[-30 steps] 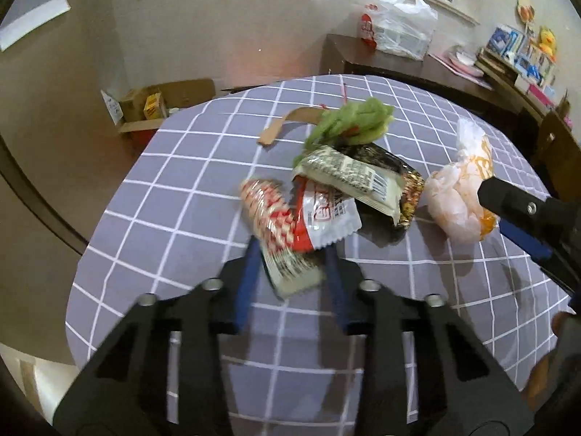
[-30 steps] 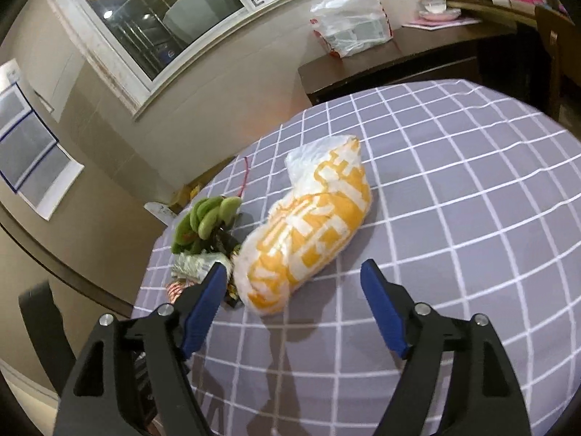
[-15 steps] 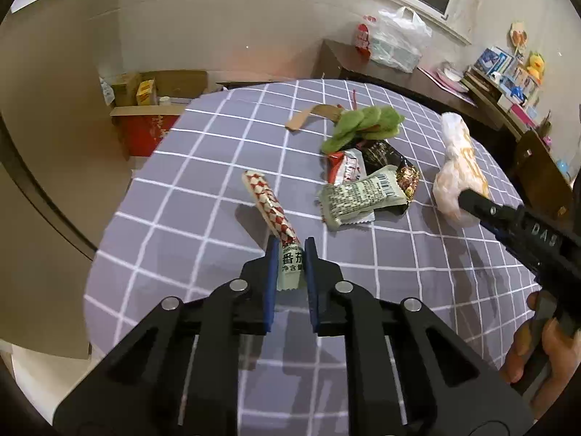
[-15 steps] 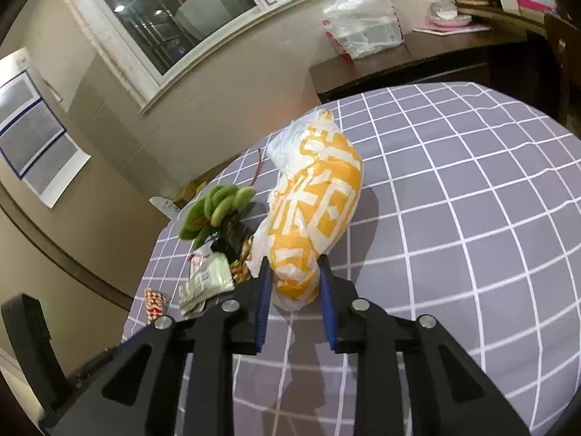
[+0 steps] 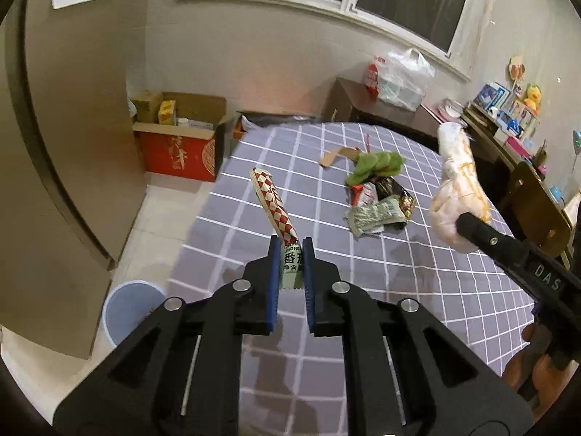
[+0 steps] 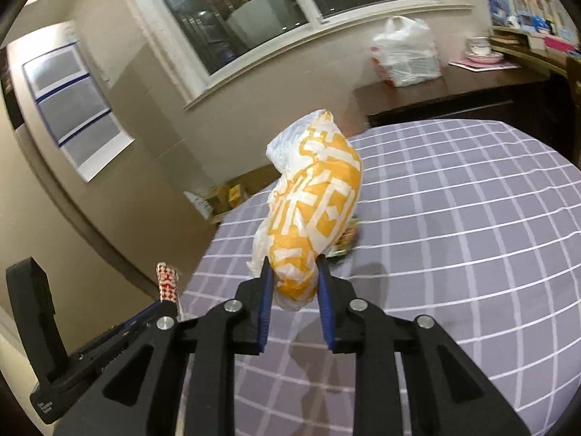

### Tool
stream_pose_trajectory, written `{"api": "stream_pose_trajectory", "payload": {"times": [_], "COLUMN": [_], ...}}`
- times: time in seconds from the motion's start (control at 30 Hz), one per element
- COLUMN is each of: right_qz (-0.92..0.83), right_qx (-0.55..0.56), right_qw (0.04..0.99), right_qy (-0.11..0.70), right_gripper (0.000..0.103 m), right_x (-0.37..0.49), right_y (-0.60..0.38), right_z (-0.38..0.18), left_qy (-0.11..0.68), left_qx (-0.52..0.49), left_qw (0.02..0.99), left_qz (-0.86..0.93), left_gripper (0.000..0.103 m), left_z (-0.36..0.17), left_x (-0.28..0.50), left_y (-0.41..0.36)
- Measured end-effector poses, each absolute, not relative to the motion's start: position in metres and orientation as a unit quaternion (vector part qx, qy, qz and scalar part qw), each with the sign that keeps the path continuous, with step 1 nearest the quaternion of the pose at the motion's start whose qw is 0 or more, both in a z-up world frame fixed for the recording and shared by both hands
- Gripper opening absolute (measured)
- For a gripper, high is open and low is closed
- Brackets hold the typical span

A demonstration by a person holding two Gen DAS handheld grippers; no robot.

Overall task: Collect trash
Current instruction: 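Carry the snack stick and bread bag to the wastebasket with both tools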

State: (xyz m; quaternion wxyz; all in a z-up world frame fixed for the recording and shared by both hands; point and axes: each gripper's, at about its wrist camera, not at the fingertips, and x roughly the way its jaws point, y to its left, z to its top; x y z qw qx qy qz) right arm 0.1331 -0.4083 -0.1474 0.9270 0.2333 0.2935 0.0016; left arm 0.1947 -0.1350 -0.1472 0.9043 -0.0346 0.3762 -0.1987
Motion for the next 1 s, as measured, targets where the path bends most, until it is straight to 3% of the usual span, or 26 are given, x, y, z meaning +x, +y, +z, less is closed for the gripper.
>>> {"api": "stream_pose_trajectory", "payload": {"times": [0.37, 0.87, 0.93, 1.0], "right_qz": [0.086, 0.199, 0.207, 0.216], "right_qx": [0.180, 0.112, 0.105, 0.089], "right_qw": [0.924, 0.895, 0.892, 0.889], "right_qy": [0.326, 0.384, 0.387, 0.394], "right_gripper": [0.023, 0.023, 0.026, 0.041], "right_x": [0.152, 0.203, 0.212, 0.223], "right_y": [-0.290, -0.115, -0.099, -0.083], "right_z": [-0.146, -0.191, -0.201, -0.214], "left_qy": [0.374, 0.407, 0.412, 0.417], "left_qx": [-0.072, -0.119, -0.121, -0.121], "left_qw": [0.914, 0.906, 0.903, 0.901], "left_qz": [-0.143, -0.010, 0.002, 0.013], "left_gripper": [0.012, 0.012, 0.012, 0.012], "left_z": [-0.150, -0.205, -0.212, -0.219], "left_x": [0.195, 0.215, 0.219, 0.223], "left_y": [-0.033, 0.134, 0.146, 0.154]}}
